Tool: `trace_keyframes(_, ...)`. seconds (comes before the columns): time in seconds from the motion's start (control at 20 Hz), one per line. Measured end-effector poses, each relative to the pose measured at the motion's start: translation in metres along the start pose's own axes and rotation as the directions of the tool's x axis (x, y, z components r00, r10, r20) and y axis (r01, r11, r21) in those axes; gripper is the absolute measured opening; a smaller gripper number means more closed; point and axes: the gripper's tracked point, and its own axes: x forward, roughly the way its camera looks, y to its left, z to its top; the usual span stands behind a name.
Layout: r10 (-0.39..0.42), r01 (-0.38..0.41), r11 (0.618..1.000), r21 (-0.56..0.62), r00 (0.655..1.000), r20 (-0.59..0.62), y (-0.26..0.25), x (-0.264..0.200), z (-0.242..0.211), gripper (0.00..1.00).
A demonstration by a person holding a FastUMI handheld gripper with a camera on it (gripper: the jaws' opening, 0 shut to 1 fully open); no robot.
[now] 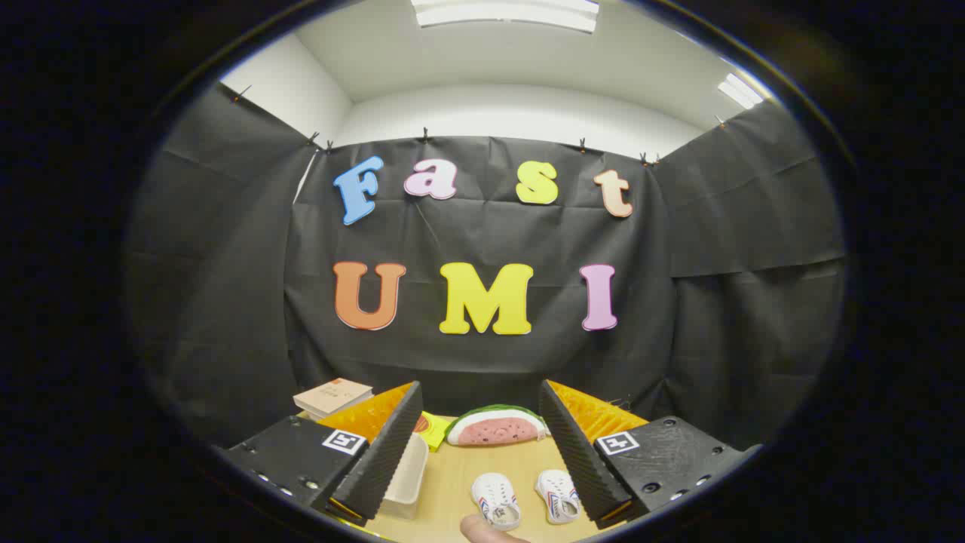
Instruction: Open the storage box then place both shoes into the box .Put the left shoe in first, then the right shoe, with the right side of both shoes facing outward in a uniform manner.
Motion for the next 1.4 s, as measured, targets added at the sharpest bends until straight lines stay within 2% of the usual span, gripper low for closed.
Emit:
trace_keyframes(0.35,0.017,-0.017,1.0,0.008,1.0,-0.01,0.003,0.001,0.004,0.95)
trace_keyframes(0.65,0.013,-0.012,1.0,0.025,0.999,-0.042,0.005,0.006,-0.009,0.95)
trace_keyframes(0.95,0.043,-0.039,0.998,0.047,0.996,-0.074,-0.001,0.024,-0.019,0.95)
trace_keyframes(1.2,0.084,-0.078,0.996,0.051,0.986,-0.141,-0.021,0.05,-0.049,0.95)
trace_keyframes(1.4,0.138,-0.127,0.99,0.065,0.965,-0.223,-0.036,0.08,-0.077,0.95)
